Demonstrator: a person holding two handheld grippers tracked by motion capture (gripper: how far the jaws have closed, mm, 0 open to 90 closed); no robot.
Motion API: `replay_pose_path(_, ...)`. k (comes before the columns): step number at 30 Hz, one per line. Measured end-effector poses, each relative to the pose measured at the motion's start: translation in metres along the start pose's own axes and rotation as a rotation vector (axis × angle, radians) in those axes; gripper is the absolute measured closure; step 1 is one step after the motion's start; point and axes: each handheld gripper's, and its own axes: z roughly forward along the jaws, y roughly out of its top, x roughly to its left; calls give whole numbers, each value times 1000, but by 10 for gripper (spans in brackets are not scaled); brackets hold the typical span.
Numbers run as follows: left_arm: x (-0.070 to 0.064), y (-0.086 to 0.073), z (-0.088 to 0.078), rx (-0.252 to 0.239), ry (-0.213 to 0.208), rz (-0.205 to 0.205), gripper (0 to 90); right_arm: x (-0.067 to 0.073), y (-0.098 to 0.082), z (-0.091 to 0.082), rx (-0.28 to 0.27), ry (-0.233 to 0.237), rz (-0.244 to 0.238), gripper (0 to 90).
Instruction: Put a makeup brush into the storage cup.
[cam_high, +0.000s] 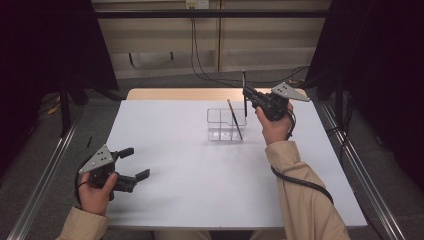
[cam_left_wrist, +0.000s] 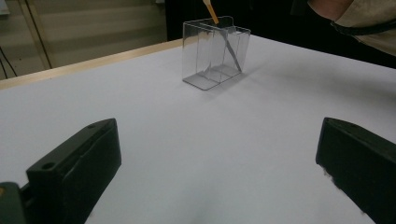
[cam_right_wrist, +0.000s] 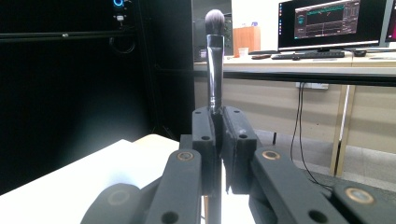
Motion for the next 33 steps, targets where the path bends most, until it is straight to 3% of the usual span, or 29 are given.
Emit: replay_pose_path(33,0,0,-1,-3,1,-1,1,-2,-14,11,13,0,-6,847)
